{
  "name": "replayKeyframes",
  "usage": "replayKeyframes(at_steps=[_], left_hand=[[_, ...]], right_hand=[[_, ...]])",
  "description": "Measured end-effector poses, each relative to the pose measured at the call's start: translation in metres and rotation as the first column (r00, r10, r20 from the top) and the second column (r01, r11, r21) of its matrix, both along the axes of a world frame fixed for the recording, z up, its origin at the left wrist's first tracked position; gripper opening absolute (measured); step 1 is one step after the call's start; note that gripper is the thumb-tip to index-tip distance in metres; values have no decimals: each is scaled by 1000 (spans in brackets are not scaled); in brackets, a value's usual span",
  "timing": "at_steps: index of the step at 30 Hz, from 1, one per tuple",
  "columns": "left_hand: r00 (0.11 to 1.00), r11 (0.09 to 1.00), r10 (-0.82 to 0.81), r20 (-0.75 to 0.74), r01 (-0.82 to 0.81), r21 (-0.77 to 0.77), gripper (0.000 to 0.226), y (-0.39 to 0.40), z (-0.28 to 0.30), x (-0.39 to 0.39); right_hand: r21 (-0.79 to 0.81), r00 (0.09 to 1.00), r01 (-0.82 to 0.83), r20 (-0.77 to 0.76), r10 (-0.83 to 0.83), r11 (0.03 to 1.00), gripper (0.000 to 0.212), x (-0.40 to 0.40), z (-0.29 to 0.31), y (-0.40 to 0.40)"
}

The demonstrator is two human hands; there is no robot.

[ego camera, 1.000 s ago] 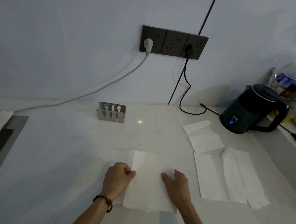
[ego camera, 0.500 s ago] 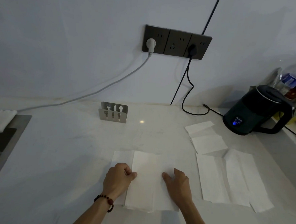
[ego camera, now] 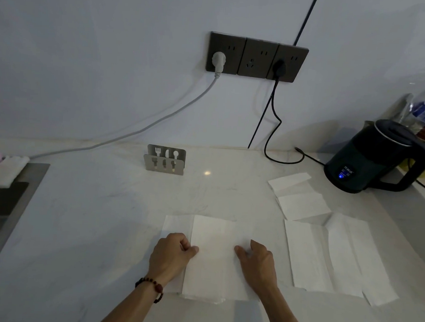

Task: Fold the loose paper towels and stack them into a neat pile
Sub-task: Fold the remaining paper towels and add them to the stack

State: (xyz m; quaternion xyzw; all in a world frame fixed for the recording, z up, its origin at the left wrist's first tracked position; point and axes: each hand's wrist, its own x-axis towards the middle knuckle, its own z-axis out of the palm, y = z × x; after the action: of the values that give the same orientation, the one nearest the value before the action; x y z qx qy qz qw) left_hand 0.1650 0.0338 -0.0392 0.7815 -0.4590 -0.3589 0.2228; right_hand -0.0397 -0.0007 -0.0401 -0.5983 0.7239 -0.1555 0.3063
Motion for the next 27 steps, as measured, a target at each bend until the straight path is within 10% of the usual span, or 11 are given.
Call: replayKeyframes(at_steps=[12, 16, 19, 27], left_hand=[[1000, 1000, -19, 0, 19, -16, 24, 2, -4, 1], [1000, 999, 2, 9, -2, -47, 26, 4, -5, 5], [993, 994, 87, 85, -81, -71, 27, 8, -8, 14], [925, 997, 28, 378, -54, 60, 32, 22, -16, 32]], right_hand=[[-136, 992, 48, -112, -63, 990, 30, 4, -8, 6], [-384, 919, -297, -363, 153, 874, 55, 25, -5, 11], [-246, 732, -648, -463, 500, 721, 47, 48, -6, 21], [78, 593, -753, -347, 726, 653, 78, 49, -20, 21]])
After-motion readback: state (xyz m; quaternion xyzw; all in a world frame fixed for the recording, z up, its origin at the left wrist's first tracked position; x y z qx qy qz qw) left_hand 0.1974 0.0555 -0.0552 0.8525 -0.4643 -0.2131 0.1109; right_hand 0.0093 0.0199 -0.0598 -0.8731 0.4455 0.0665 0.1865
